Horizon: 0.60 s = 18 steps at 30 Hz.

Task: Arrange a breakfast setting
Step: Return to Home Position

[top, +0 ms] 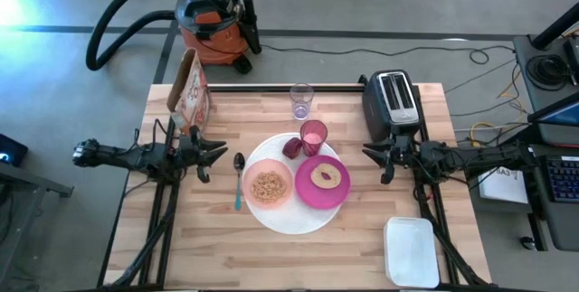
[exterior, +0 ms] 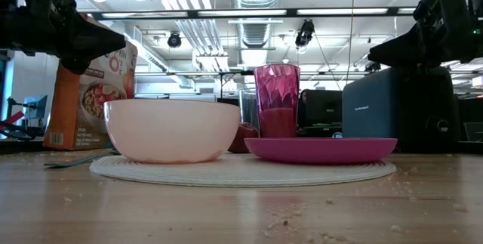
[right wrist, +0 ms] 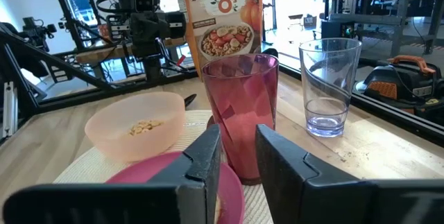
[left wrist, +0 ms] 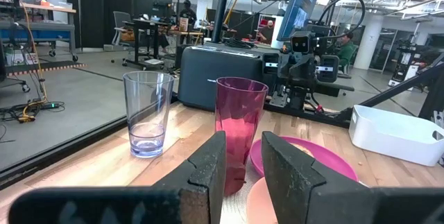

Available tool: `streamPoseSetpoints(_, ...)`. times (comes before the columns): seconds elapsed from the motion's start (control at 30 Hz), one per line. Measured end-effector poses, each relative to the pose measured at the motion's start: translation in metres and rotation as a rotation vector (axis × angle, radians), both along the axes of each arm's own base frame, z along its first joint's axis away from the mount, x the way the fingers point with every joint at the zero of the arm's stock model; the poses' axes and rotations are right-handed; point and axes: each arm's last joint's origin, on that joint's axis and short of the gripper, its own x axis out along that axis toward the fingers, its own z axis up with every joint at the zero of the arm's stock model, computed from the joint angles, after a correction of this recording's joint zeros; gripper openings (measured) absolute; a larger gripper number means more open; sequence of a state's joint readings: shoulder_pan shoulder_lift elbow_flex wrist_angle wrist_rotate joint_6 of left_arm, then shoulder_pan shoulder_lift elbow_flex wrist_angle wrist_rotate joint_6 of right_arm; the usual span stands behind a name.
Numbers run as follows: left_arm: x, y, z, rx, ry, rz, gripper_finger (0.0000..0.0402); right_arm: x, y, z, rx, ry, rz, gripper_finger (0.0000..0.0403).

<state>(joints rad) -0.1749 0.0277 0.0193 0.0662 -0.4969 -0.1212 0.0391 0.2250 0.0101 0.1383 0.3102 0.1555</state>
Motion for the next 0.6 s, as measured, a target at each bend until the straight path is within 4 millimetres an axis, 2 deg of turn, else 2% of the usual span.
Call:
streamPoseSetpoints(0.27, 0.0000, 0.0000, 0.0000, 0.000, 0.000, 0.000, 0.0076, 0.0000, 0.0000, 0.0000, 0.000, 0.000, 0.000, 0.0072)
streamPoseSetpoints(0.6, 0.0000, 0.0000, 0.0000, 0.000, 0.000, 0.000, 0.0076, 0.0000, 0.0000, 0.0000, 0.000, 0.000, 0.000, 0.0085)
